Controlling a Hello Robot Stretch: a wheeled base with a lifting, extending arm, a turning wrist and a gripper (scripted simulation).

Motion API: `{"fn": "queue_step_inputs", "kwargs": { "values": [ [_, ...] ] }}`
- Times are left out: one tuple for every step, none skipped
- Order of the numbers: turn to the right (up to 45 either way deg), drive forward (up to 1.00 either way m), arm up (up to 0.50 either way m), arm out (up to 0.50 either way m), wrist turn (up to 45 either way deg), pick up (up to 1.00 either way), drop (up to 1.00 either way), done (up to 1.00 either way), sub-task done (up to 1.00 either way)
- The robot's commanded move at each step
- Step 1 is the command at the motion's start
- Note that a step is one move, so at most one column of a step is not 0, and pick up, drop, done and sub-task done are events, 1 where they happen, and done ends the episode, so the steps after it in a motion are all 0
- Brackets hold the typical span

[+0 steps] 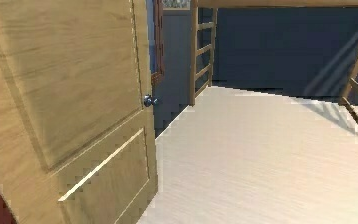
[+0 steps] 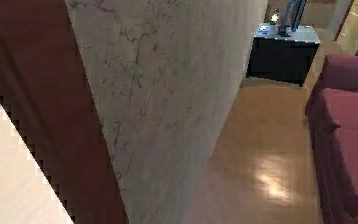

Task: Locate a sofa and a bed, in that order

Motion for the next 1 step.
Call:
{"fn": "queue_step_inputs", "kwargs": {
  "values": [
    [3.0,0.0,0.0,0.0,0.0,0.0,0.0,0.0,0.0]
  ]
}}
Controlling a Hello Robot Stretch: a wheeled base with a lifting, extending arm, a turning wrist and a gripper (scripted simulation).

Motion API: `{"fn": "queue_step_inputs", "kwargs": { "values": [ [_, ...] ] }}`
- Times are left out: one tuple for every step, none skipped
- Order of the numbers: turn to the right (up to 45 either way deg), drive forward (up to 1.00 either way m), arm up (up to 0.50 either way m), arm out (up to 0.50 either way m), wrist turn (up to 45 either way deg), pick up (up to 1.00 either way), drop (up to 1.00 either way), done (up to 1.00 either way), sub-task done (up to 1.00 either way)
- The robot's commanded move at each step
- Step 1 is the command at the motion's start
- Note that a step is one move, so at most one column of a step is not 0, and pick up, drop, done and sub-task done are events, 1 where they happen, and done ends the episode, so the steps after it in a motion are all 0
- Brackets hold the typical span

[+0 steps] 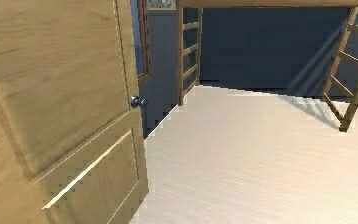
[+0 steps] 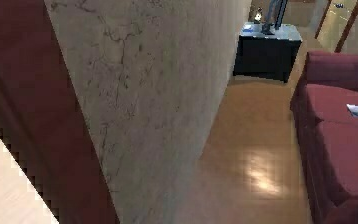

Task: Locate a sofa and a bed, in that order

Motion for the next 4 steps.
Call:
{"fn": "queue_step_inputs", "kwargs": {
  "values": [
    [0.0,0.5,0.0,0.0,0.0,0.0,0.0,0.0,0.0],
    [24.0,0.0,0.0,0.0,0.0,0.0,0.0,0.0,0.0],
    [0.0,1.0,0.0,0.0,0.0,0.0,0.0,0.0,0.0],
    [0.0,1.0,0.0,0.0,0.0,0.0,0.0,0.0,0.0]
  ]
}}
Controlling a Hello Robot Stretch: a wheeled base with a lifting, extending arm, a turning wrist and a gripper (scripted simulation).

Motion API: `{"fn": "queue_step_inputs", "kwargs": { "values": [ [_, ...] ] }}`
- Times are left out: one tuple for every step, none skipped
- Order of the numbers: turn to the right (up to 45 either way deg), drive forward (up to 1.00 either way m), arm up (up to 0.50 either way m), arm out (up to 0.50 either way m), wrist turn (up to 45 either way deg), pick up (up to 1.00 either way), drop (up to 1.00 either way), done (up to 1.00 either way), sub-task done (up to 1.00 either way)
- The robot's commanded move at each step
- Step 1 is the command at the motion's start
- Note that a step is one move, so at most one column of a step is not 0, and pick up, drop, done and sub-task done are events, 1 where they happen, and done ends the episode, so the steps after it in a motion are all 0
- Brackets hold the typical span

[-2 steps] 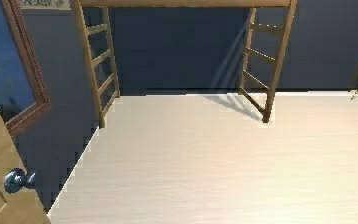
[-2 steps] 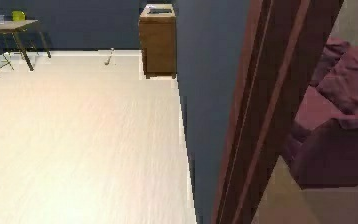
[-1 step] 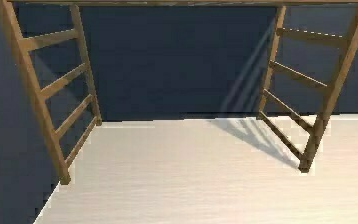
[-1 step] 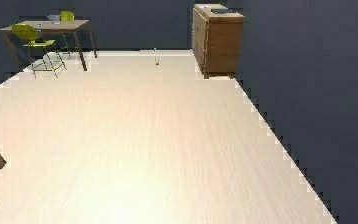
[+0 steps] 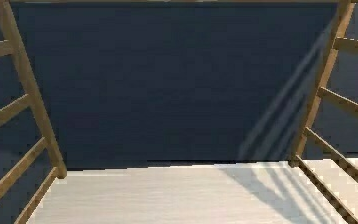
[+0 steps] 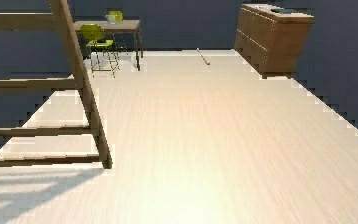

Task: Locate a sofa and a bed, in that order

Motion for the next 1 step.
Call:
{"fn": "queue_step_inputs", "kwargs": {
  "values": [
    [6.0,0.0,0.0,0.0,0.0,0.0,0.0,0.0,0.0]
  ]
}}
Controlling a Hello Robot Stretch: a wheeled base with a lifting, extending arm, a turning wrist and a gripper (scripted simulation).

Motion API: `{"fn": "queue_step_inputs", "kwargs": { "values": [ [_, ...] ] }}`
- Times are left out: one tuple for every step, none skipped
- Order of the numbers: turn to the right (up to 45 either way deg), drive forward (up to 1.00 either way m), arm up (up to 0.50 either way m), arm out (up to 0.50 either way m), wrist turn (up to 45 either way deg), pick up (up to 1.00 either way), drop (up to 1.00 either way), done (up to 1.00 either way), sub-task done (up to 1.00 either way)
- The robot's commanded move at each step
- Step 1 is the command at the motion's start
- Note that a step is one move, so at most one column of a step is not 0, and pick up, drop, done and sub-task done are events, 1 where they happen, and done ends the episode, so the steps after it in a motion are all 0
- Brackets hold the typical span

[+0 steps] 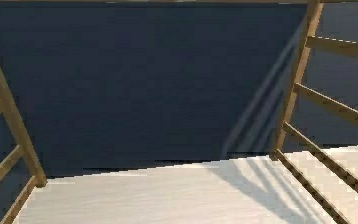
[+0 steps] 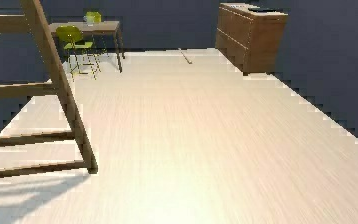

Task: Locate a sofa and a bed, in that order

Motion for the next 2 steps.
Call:
{"fn": "queue_step_inputs", "kwargs": {
  "values": [
    [0.0,0.05,0.0,0.0,0.0,0.0,0.0,0.0,0.0],
    [0.0,0.0,0.0,0.0,0.0,0.0,0.0,1.0,0.0]
  ]
}}
